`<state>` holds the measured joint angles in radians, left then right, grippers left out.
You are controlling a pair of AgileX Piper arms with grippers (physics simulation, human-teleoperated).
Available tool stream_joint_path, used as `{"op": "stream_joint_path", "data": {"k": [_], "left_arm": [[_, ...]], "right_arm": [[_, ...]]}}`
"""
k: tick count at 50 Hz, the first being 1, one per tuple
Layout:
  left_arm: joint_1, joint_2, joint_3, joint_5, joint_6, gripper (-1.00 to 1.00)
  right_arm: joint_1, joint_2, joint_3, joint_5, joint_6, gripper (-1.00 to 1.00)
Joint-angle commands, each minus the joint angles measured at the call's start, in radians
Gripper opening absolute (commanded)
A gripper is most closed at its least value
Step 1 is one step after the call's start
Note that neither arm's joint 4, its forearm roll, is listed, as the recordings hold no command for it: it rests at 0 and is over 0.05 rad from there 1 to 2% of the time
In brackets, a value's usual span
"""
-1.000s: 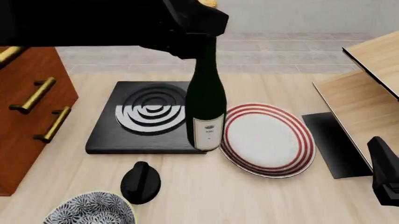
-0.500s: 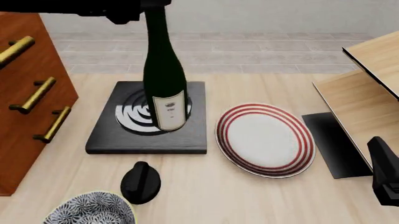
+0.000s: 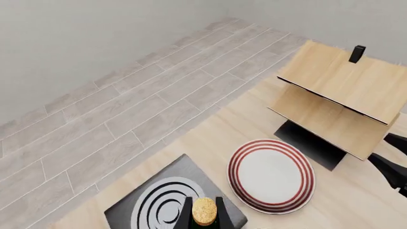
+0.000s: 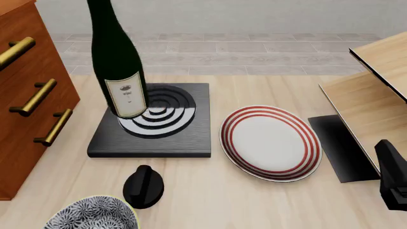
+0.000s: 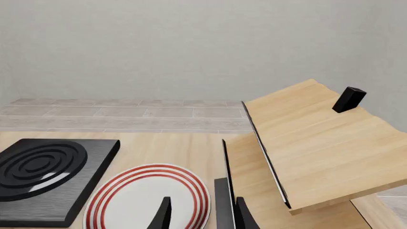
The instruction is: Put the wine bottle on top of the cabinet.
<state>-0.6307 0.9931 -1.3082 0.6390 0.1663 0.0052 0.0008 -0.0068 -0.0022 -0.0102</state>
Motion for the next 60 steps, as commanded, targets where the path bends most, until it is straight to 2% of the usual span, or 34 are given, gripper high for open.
{"op": "stream_joint_path", "data": {"k": [1, 38, 51, 60], "left_arm": [[0.064, -0.039, -0.033, 0.054, 0.023, -1.0], [0.21, -0.096, -0.101, 0.183, 0.047, -1.0], [0.271, -0.11, -0.176, 0.259, 0.054, -1.0], [0.295, -0.125, -0.167, 0.263, 0.055, -1.0]], "right_arm": [[0.0, 0.0, 0.0, 0.0, 0.0, 1.0], [0.0, 0.0, 0.0, 0.0, 0.0, 1.0], [0.0, 0.0, 0.0, 0.0, 0.0, 1.0], [0.0, 0.0, 0.0, 0.0, 0.0, 1.0]]}}
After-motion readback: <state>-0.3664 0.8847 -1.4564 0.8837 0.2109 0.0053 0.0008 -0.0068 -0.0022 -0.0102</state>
